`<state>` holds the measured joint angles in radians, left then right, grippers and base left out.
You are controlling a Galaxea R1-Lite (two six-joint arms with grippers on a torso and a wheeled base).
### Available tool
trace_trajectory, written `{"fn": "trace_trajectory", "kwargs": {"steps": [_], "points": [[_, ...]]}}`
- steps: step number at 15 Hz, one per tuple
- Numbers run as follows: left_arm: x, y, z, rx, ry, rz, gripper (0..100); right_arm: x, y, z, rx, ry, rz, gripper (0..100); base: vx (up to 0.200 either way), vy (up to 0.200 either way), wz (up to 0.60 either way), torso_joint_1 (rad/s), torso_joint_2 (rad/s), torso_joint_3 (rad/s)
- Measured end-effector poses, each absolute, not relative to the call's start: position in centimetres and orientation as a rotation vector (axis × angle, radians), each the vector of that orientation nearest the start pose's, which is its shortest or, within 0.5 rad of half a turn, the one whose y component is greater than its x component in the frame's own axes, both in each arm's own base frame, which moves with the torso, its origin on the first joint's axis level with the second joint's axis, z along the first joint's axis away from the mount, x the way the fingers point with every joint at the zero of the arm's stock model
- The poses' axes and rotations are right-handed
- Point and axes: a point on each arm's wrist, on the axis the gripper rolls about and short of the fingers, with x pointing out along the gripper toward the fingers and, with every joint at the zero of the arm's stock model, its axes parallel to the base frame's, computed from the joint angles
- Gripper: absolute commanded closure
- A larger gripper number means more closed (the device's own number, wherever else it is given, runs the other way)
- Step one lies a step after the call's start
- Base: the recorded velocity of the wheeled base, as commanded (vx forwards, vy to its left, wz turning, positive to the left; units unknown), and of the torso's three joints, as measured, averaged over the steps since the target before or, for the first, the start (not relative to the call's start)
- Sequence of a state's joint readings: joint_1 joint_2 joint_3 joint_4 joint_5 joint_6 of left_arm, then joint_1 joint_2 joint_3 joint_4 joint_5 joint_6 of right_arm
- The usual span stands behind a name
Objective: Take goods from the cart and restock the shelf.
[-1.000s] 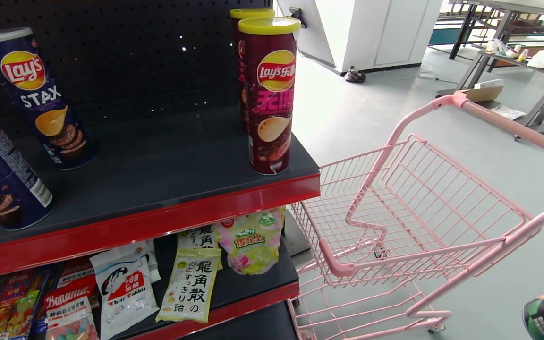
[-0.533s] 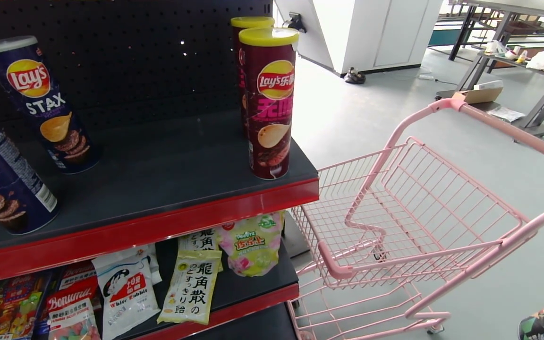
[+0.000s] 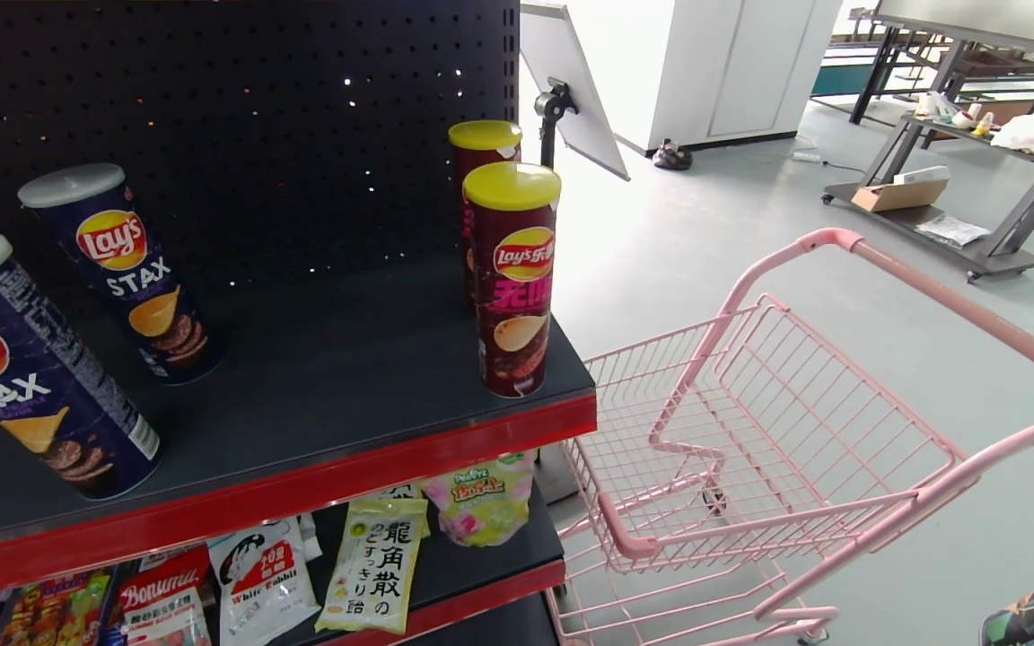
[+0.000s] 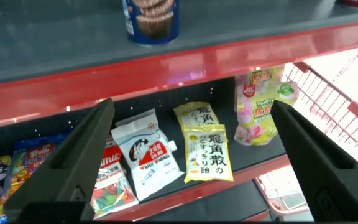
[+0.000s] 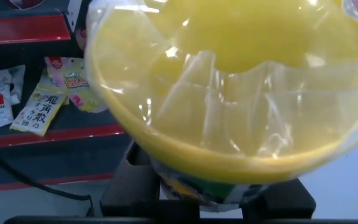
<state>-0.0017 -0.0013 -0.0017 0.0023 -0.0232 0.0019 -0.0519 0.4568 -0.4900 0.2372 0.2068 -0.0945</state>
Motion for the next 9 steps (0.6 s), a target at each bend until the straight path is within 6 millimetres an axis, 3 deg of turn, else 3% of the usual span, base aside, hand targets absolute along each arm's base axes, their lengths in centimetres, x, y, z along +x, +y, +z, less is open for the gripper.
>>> {"fn": "trace_trajectory", "kwargs": {"steps": [9], "points": [[-2.30,-0.05,7.56,0.003,0.000,-0.025,0,0.44,0.44,19.15,-0.112,0.195,0.168,100,0.000,0.000,0.00,0.148,-0.37,-0.223]]}}
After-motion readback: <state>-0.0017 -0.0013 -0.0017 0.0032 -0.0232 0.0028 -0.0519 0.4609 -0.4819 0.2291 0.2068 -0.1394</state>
